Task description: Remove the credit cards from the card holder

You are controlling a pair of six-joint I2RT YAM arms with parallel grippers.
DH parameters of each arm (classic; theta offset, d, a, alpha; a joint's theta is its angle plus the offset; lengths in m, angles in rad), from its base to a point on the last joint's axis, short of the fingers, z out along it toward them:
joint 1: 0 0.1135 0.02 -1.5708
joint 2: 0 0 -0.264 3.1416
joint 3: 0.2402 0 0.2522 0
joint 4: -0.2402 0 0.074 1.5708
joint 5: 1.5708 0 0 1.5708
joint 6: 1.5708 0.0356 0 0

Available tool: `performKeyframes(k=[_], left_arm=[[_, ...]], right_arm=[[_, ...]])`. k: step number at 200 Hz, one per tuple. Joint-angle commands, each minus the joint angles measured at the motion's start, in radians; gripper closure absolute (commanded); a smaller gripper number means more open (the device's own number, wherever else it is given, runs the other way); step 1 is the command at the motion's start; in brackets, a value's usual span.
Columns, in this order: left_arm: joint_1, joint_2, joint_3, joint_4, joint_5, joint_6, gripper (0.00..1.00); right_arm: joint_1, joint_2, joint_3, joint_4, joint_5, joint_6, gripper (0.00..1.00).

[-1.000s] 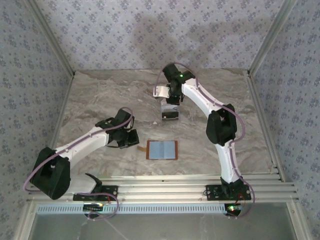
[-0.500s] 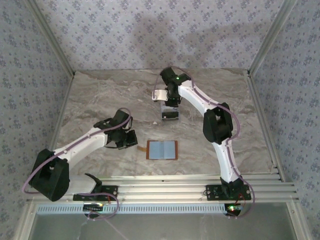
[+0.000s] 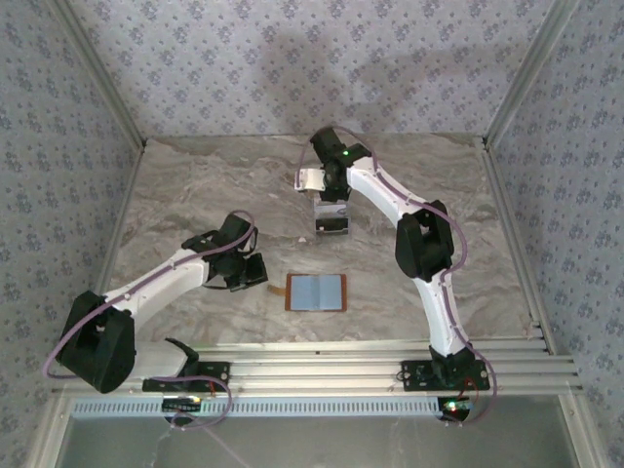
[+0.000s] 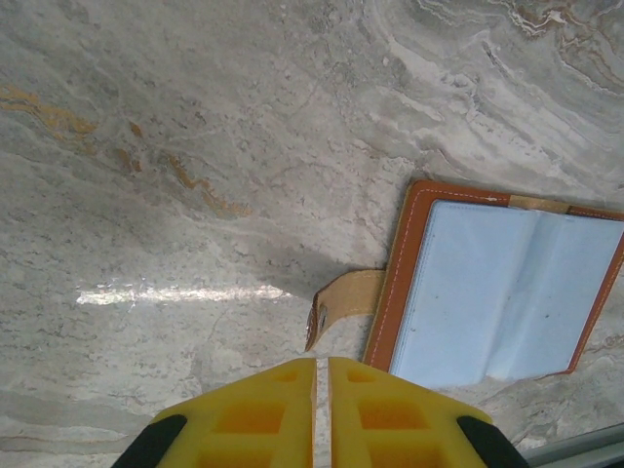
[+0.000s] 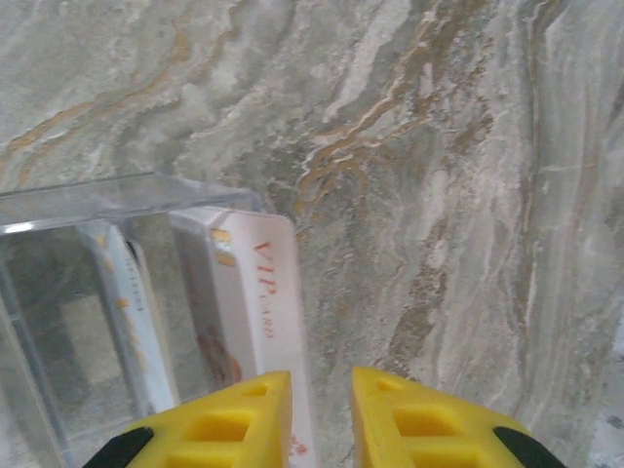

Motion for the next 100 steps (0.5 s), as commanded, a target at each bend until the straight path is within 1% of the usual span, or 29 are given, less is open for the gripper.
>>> performKeyframes(k=[1, 26, 53, 80, 100], left_arm=[[0.006, -0.022, 0.002, -0.02, 0.0, -0.003, 0.87], [0.006, -0.022, 0.003, -0.019, -0.001, 0.001, 0.87], [0.01, -0.015, 0.003, -0.017, -0.003, 0.006, 0.87], [0.013, 0.001, 0.003, -0.008, -0.002, 0.018, 0.87], [0.015, 0.017, 0.005, 0.002, 0.002, 0.025, 0.87]], right_arm=[[-0.003, -0.031, -0.006, 0.04, 0.078, -0.187, 0.75], [-0.002, -0.072, -0.036, 0.071, 0.078, -0.162, 0.75], [-0.008, -0.131, -0.073, 0.088, 0.061, -0.088, 0.74], [-0.012, -0.191, -0.117, 0.088, 0.05, 0.042, 0.69], [-0.011, -0.251, -0.186, 0.093, 0.037, 0.147, 0.67]])
